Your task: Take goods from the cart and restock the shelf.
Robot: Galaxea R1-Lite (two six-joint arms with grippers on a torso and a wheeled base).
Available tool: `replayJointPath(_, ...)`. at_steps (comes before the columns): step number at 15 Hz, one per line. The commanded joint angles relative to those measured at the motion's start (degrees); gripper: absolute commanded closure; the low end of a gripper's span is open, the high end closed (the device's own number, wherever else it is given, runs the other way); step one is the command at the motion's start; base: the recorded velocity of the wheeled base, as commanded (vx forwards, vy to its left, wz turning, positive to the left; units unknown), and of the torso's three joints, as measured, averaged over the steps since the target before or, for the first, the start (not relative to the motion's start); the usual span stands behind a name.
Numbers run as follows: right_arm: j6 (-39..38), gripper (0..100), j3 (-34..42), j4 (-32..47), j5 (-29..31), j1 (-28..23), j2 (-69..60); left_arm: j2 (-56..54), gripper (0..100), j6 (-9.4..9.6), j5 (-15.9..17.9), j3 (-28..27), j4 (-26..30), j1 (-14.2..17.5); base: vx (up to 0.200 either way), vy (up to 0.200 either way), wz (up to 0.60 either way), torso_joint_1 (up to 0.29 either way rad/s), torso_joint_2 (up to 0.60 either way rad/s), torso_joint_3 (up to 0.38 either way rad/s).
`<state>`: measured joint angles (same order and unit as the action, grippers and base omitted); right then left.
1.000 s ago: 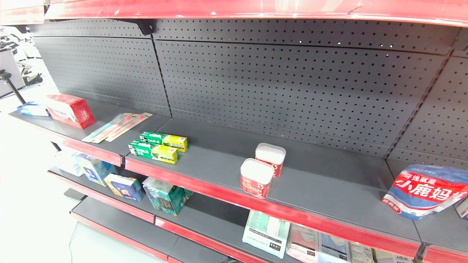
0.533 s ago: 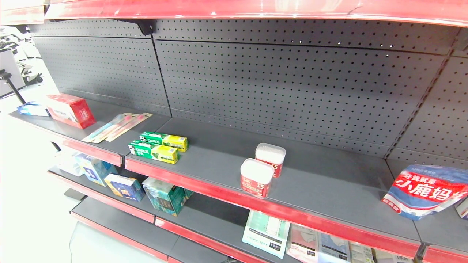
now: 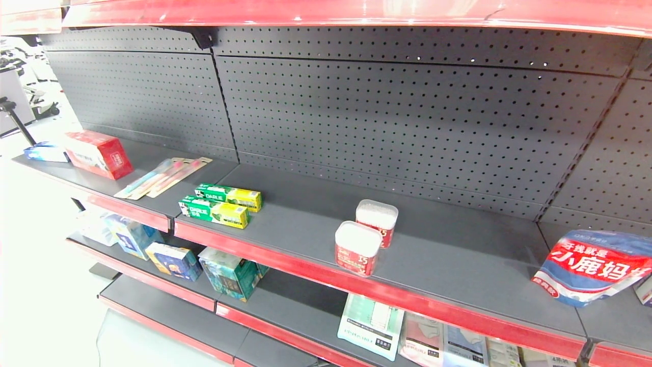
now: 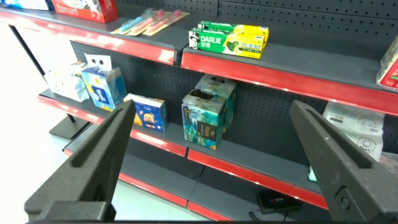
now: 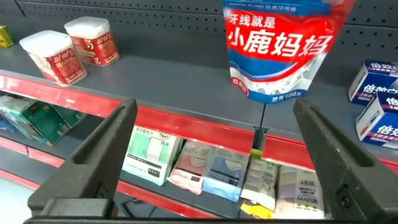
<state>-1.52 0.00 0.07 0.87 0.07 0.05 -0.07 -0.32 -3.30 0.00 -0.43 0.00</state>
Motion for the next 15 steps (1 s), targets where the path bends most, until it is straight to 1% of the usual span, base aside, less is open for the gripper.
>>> replayJointPath(1, -0.06, 0, 0.00, 0.01, 0.01, 0.01, 0.13, 0.07, 0, -0.03, -0.04, 0.00, -0.01, 0.00, 0.000, 0.000, 0.00, 0.000, 0.00, 0.000)
replayJointPath(3, 0.03, 0, 0.00, 0.01, 0.01, 0.01, 0.13, 0.07, 0, -0.03, -0.04, 0.00, -0.01, 0.00, 0.000, 0.000, 0.00, 0.000, 0.00, 0.000)
replayJointPath(15, 0.03, 0, 0.00, 0.01, 0.01, 0.01, 0.13, 0.07, 0, -0.03, -0.04, 0.00, -0.01, 0.00, 0.000, 0.000, -0.60, 0.004, 0.00, 0.000)
